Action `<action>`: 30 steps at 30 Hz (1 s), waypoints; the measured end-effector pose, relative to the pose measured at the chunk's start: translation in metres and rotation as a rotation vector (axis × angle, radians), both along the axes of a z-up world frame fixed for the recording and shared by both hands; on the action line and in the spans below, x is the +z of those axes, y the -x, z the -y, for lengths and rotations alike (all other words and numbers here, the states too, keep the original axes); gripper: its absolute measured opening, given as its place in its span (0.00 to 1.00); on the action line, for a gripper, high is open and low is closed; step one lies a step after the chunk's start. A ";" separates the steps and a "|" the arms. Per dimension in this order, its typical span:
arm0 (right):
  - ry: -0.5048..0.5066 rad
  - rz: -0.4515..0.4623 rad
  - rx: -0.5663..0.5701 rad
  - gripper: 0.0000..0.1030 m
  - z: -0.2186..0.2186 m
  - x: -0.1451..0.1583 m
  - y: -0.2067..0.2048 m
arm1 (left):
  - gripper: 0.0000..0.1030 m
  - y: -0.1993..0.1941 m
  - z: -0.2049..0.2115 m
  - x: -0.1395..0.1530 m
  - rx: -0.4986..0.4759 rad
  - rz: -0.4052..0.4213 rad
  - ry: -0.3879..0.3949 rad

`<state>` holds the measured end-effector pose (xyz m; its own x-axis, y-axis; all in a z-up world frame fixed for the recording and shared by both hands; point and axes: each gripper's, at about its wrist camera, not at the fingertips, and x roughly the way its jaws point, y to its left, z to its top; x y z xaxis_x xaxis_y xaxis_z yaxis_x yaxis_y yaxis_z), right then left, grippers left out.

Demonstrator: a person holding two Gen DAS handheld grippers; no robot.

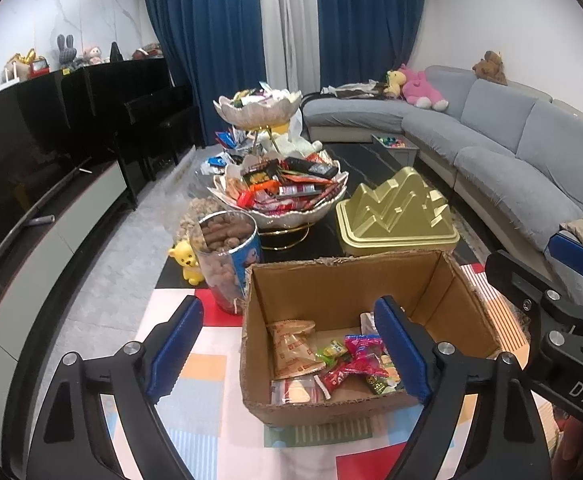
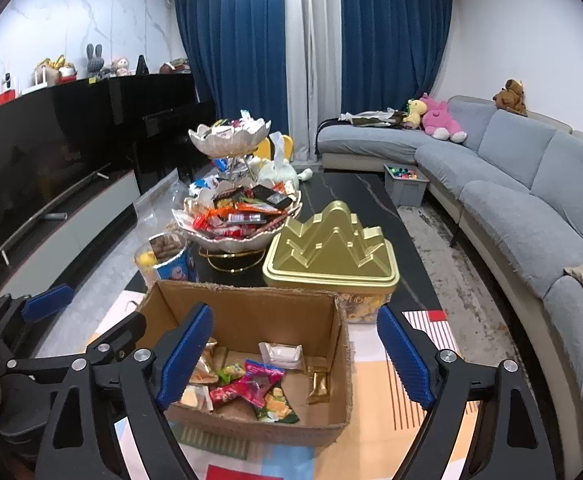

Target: Organize snacks

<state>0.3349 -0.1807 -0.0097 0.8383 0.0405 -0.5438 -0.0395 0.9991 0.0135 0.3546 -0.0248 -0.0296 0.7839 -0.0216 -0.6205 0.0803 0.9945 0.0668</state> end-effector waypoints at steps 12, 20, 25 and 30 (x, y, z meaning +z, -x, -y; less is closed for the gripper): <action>-0.005 0.041 -0.013 0.88 0.004 0.023 0.036 | 0.94 0.040 0.001 0.028 0.008 0.066 -0.029; 0.001 0.068 -0.008 0.89 0.003 0.034 0.064 | 0.96 0.069 -0.001 0.040 0.011 0.096 -0.029; 0.008 0.086 -0.008 0.89 0.001 0.039 0.084 | 0.97 0.089 -0.003 0.045 0.013 0.112 -0.029; 0.010 0.098 -0.009 0.89 0.000 0.040 0.105 | 0.97 0.108 -0.006 0.048 0.026 0.120 -0.031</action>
<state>0.2301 -0.1809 0.0307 0.8876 0.0272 -0.4598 -0.0307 0.9995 -0.0003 0.2464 -0.0185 0.0182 0.8526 0.0172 -0.5223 0.0442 0.9935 0.1048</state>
